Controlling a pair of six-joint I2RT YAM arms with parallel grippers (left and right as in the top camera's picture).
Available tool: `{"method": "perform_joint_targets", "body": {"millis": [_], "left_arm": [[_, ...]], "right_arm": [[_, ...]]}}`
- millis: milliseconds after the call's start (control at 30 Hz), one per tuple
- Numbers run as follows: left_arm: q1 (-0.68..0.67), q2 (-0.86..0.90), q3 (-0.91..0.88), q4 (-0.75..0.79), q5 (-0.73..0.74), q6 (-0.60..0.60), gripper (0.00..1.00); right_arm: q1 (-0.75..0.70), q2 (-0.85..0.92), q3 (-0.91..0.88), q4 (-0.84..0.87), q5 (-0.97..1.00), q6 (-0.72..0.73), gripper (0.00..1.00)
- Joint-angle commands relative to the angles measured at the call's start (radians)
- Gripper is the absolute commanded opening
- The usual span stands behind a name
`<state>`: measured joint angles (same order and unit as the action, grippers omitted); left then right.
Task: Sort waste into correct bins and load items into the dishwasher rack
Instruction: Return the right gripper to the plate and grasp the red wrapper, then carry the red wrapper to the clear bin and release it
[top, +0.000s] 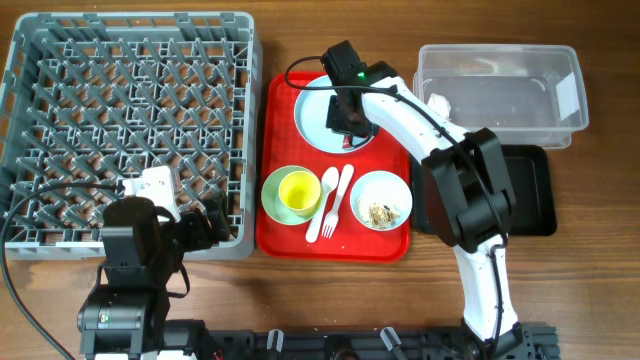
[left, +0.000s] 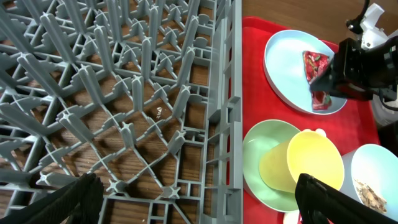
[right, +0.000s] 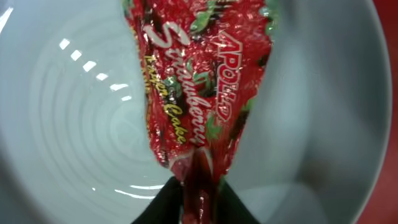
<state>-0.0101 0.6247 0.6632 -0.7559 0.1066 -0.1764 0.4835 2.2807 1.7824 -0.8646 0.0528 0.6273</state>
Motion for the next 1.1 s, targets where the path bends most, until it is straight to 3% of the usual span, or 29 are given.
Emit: {"method": "perform_joint_targets", "body": {"millis": [0,367,633,700,800,900,1067], "left_arm": [[0.006,-0.003,0.017,0.003,0.016,0.012,1.00],[0.006,-0.003,0.017,0.002,0.016,0.012,1.00],[0.006,-0.003,0.017,0.002,0.016,0.012,1.00],[0.006,-0.003,0.017,0.002,0.016,0.012,1.00],[0.006,-0.003,0.017,0.003,0.016,0.012,1.00],[0.006,-0.003,0.017,0.002,0.017,0.012,1.00],[0.006,-0.003,0.017,0.003,0.016,0.012,1.00]], "right_arm": [[-0.005,-0.002,-0.002,-0.024,-0.008,-0.001,0.04],[-0.139,-0.364,-0.003,-0.079,0.084,-0.013,0.04],[-0.365,-0.388,-0.017,-0.210,0.076,0.247,0.05],[-0.415,-0.378,-0.031,-0.190,0.039,0.243,0.11],[-0.456,-0.361,-0.037,-0.157,0.014,0.209,0.33],[-0.472,-0.356,-0.037,-0.114,0.002,0.149,0.62],[-0.472,-0.368,-0.036,-0.088,-0.104,-0.040,0.69]]}}
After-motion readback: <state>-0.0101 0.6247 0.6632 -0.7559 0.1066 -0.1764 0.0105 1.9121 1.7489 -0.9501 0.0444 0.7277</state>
